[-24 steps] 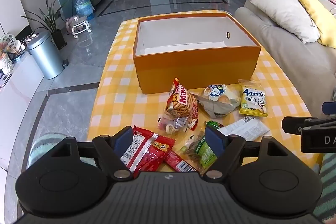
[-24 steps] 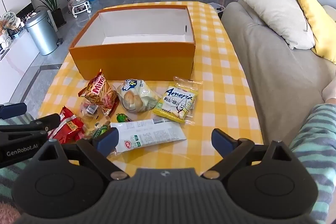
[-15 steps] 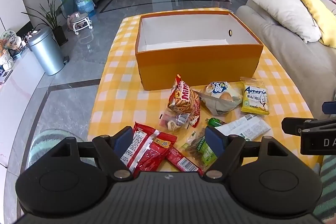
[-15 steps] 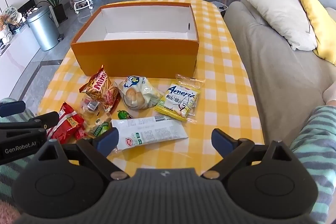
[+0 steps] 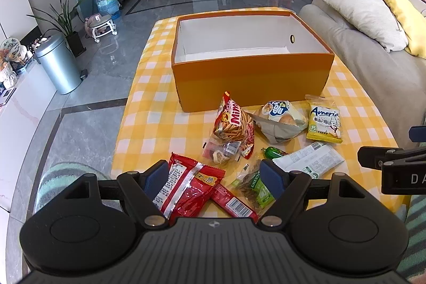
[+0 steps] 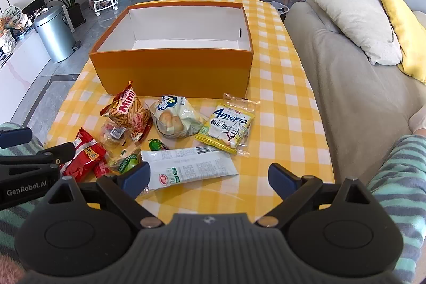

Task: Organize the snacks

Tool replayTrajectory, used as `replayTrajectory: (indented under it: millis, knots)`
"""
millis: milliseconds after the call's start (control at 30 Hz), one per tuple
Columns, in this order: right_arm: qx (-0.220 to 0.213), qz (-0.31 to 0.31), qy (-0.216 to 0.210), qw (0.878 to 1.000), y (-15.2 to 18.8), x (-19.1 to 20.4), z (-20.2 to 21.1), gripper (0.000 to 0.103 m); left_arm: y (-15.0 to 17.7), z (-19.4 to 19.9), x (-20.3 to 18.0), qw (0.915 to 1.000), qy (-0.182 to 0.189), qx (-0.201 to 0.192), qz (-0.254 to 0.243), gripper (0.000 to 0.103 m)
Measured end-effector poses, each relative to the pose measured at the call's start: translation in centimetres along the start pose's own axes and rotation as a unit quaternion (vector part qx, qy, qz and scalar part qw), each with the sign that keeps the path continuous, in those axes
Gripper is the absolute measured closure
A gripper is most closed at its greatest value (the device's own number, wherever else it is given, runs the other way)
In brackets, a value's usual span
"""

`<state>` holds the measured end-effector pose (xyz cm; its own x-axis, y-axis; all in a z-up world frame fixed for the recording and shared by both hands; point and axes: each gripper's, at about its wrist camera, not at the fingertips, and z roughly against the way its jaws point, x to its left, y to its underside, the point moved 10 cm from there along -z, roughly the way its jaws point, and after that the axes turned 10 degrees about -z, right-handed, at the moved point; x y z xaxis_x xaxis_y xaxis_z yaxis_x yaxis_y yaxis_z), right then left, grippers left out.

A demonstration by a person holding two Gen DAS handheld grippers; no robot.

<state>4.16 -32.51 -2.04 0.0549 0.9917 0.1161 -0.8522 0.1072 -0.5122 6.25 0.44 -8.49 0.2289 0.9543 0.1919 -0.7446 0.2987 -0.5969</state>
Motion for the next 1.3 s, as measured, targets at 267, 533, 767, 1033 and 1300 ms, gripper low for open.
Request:
replayTrajectory:
  millis: [267, 533, 767, 1033, 1300]
  knots:
    - [0.001, 0.002, 0.0, 1.0, -0.02, 0.03, 0.01, 0.011, 0.26, -0.08, 0.04, 1.0, 0.003, 0.004, 0.002, 0.012]
    - [0.002, 0.004, 0.001, 1.0, 0.04, 0.14, 0.02, 0.011, 0.38, -0.07, 0.0, 1.0, 0.004, 0.007, 0.003, 0.012]
    - [0.005, 0.01, 0.003, 1.0, 0.16, 0.37, -0.1, 0.01, 0.58, -0.11, -0.05, 0.9999, 0.005, 0.009, 0.004, 0.012]
    - [0.005, 0.011, 0.004, 1.0, 0.15, 0.38, -0.11, 0.01, 0.76, -0.17, 0.12, 0.9999, 0.005, 0.013, 0.006, 0.012]
    - [0.006, 0.011, 0.003, 1.0, 0.14, 0.38, -0.12, 0.01, 0.56, 0.01, 0.56, 0.9998, 0.005, 0.017, 0.01, 0.012]
